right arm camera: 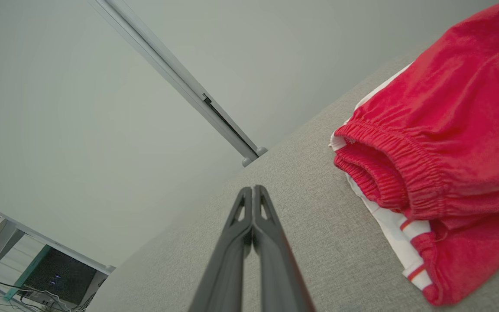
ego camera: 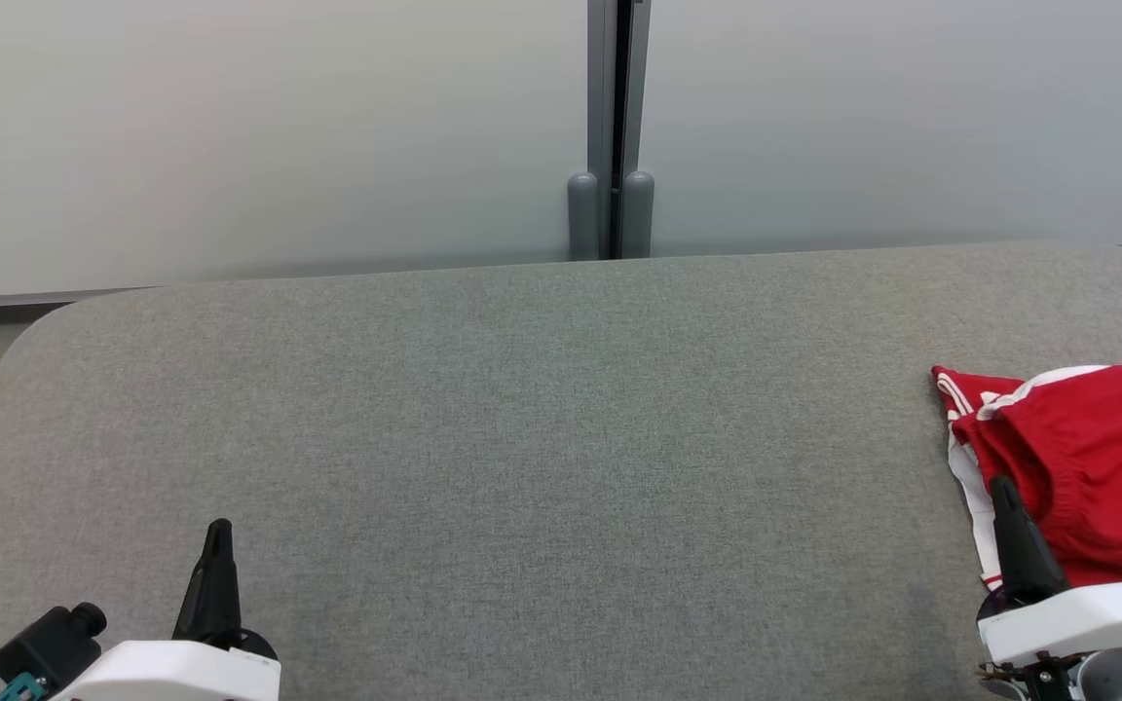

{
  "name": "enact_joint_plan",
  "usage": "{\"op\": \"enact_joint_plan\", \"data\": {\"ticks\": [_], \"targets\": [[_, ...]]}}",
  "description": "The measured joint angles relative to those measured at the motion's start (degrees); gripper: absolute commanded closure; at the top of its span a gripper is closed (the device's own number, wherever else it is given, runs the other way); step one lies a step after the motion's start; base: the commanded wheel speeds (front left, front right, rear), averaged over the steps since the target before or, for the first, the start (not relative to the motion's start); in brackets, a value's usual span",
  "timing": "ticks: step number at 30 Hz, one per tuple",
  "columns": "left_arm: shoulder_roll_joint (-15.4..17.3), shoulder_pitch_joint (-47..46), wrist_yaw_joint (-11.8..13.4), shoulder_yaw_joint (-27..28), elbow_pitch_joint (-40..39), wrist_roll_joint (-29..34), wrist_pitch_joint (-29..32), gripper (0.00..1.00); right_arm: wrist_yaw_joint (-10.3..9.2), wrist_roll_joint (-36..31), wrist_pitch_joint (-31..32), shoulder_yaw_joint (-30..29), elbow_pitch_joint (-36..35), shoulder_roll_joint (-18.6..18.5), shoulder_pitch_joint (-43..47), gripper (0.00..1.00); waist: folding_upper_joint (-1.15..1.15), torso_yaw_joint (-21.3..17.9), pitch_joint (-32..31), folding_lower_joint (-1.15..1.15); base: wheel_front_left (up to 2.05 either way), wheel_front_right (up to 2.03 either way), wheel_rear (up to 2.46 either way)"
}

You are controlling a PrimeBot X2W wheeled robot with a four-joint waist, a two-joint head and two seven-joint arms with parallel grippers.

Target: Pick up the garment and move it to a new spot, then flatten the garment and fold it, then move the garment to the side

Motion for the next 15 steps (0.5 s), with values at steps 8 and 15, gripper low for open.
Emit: {"op": "enact_joint_plan", "data": {"ticks": [8,15], "targets": [[-0.1,-1.1,-0.4,0.6,-0.1,-5.6,1.6,1.0,0.0,5.1,1.7,-1.2,0.1,0.7,-0.2,1.0,0.0,0.0,0.1,0.0,0.0,0.0,0.0],[-0.3,-1.5,-0.5,1.1,-0.1,-10.4,2.8,1.0,-0.01,9.2,2.9,-2.2,0.1,1.3,-0.6,1.0,0.0,0.0,0.2,0.0,0.0,0.0,0.0]]}}
